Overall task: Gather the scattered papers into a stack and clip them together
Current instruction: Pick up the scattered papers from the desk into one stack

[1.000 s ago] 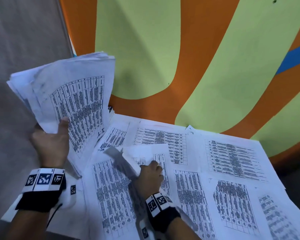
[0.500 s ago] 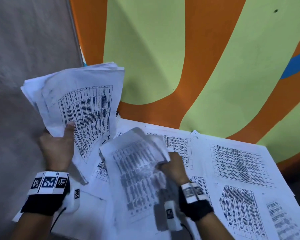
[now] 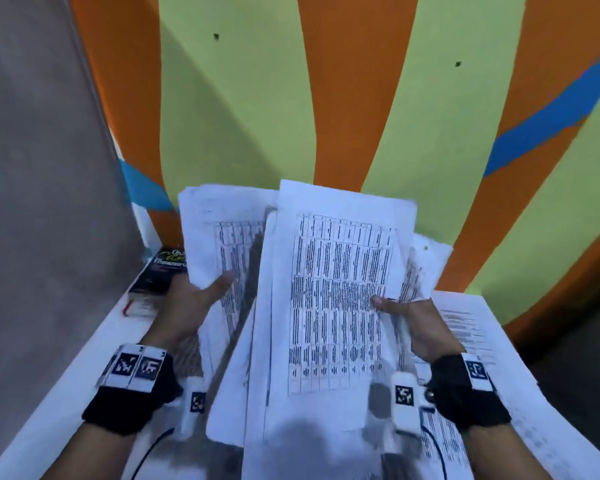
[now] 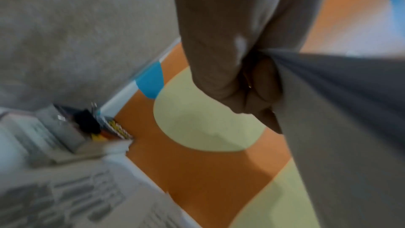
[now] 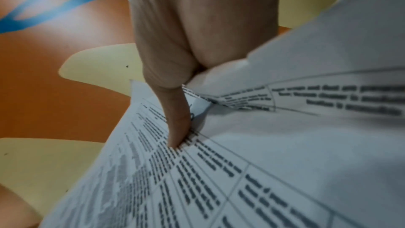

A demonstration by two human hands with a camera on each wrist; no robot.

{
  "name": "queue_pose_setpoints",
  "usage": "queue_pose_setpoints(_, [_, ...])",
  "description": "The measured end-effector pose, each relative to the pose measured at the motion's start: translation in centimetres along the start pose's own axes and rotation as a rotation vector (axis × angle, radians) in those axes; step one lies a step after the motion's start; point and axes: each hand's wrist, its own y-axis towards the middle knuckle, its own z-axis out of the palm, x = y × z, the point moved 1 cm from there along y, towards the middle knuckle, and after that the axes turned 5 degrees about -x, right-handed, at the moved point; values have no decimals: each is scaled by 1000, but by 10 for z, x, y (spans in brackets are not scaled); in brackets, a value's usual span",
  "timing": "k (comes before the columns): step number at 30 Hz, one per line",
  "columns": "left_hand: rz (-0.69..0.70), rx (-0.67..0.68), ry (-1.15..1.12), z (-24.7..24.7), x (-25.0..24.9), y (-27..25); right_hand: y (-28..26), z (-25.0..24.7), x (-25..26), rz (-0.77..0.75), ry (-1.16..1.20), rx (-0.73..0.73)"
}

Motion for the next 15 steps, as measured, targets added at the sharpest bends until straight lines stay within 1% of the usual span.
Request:
queue_pose_setpoints(2, [-85, 137, 8, 17, 5, 0, 2, -4, -5, 9, 28, -24])
queue_pose_setpoints(5, [-152, 225, 39, 39, 3, -8, 1, -13, -12, 87, 124, -15])
queue_pose_setpoints(7, [-195, 301, 2, 45, 8, -13, 3, -19, -21, 132, 200, 20])
queue_pose_setpoints(9, [-190, 392, 3, 53, 9, -18, 5, -24, -29, 170, 209, 39])
queue_pose_setpoints(12, [-134, 451, 31, 71, 2, -27, 6, -26, -38, 216, 240, 109])
queue_pose_setpoints(14, [-169, 467, -40, 79, 1, -29, 7, -23, -40, 199, 204, 129])
queue_pose_setpoints(15, [-160, 465, -50, 82, 3, -28, 9, -21, -40, 156, 158, 102])
